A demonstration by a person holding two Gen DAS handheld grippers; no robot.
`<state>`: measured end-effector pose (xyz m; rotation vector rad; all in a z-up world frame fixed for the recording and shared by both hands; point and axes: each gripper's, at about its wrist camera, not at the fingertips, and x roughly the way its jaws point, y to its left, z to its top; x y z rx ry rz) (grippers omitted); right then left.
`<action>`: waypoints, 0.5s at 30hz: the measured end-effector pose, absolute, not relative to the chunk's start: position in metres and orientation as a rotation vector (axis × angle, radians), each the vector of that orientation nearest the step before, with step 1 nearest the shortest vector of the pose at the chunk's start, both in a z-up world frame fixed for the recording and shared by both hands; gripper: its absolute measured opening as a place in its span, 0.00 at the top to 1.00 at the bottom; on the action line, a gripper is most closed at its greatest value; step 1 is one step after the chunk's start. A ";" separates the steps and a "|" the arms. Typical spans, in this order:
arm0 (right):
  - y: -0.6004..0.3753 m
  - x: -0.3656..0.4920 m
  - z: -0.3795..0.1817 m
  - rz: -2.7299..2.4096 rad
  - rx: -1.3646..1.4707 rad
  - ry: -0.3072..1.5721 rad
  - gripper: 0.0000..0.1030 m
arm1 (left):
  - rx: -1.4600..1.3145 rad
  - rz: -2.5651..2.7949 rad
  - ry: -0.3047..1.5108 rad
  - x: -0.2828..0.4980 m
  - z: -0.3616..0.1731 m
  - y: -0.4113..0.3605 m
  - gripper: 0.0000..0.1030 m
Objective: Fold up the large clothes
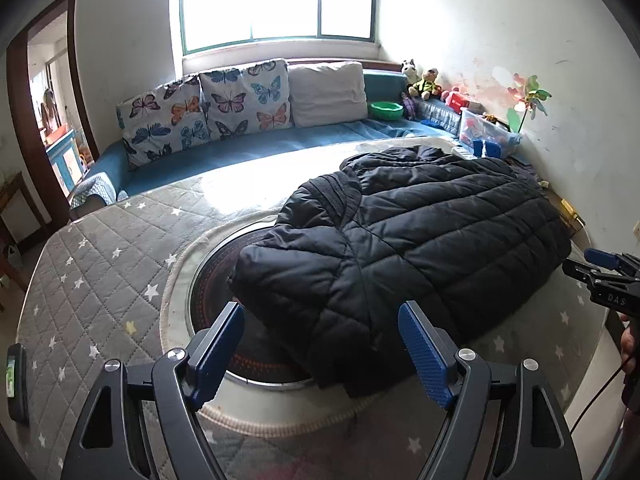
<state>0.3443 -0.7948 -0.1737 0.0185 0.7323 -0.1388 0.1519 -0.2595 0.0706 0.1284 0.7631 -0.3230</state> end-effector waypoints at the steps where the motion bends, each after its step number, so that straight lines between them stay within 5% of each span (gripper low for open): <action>1: -0.791 0.340 -0.172 -0.142 0.018 0.726 0.24 | 0.126 -0.326 0.759 0.144 0.072 -0.259 0.18; 15: -0.752 0.298 -0.167 -0.214 0.003 0.672 0.13 | 0.068 -0.310 0.748 0.087 0.075 -0.232 0.18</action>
